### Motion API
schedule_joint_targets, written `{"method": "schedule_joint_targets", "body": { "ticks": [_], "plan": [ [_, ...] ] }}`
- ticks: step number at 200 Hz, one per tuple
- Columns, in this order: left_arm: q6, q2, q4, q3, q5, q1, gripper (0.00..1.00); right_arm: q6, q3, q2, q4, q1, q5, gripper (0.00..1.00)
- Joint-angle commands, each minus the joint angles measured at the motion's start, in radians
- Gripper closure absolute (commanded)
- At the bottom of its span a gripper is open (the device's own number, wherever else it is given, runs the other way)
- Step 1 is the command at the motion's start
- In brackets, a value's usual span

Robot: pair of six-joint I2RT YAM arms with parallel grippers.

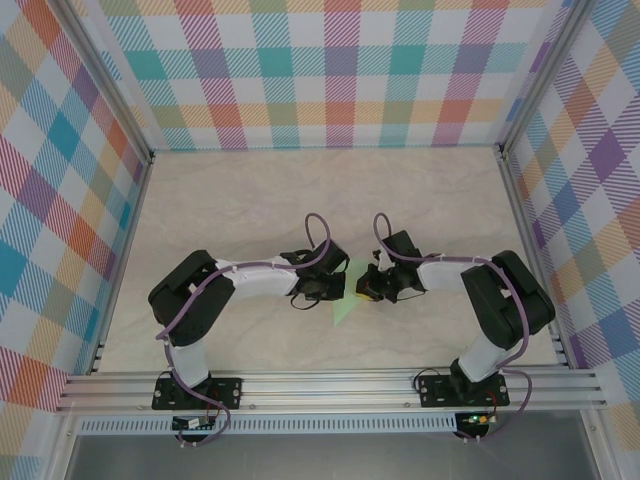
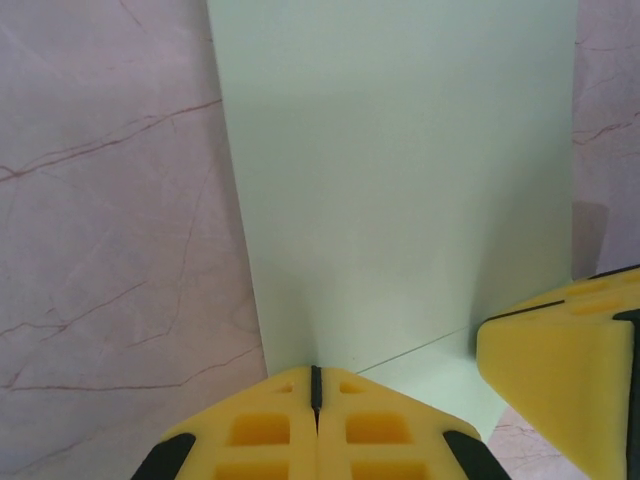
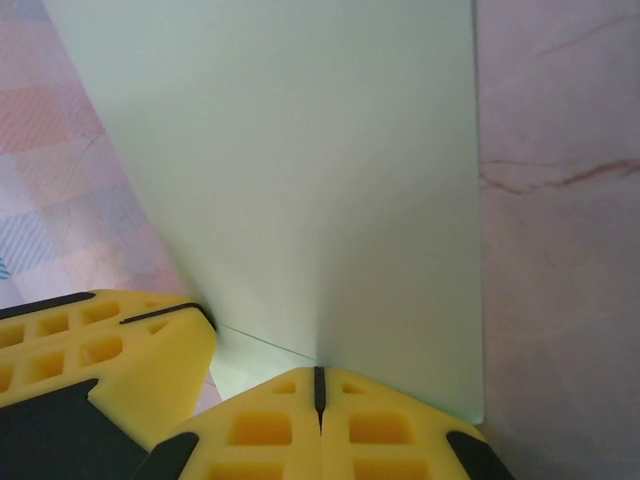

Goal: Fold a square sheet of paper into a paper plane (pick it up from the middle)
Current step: Third fold the triangle at the center of the table.

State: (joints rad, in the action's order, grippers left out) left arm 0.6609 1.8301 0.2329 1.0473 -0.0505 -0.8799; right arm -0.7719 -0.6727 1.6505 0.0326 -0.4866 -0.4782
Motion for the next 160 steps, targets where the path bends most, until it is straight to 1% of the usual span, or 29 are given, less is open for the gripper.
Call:
{"method": "schedule_joint_targets", "body": {
  "ticks": [1, 25, 55, 68, 90, 129, 160],
  "plan": [
    [-0.02, 0.067, 0.081, -0.005, 0.008, -0.016, 0.98, 0.037, 0.036, 0.045, -0.034, 0.013, 0.026, 0.97],
    [-0.023, 0.068, 0.095, 0.003, 0.013, -0.016, 0.99, 0.026, 0.046, 0.015, -0.067, 0.029, -0.02, 0.98],
    [-0.027, 0.06, 0.118, 0.013, 0.027, -0.016, 0.99, 0.059, 0.033, -0.077, -0.029, 0.051, -0.026, 0.96],
    [-0.027, 0.058, 0.119, 0.013, 0.03, -0.016, 0.98, 0.075, 0.03, -0.093, -0.028, 0.069, -0.04, 0.96],
    [-0.027, 0.056, 0.117, 0.015, 0.03, -0.016, 0.99, 0.093, 0.038, -0.084, -0.035, 0.092, -0.051, 0.96],
    [-0.038, 0.06, 0.126, 0.026, 0.024, -0.018, 0.98, 0.084, 0.1, -0.015, -0.135, 0.096, -0.07, 0.97],
    [-0.046, 0.051, 0.132, 0.029, 0.025, -0.019, 0.97, 0.077, 0.12, -0.014, -0.139, 0.097, -0.064, 0.97]
  ]
}}
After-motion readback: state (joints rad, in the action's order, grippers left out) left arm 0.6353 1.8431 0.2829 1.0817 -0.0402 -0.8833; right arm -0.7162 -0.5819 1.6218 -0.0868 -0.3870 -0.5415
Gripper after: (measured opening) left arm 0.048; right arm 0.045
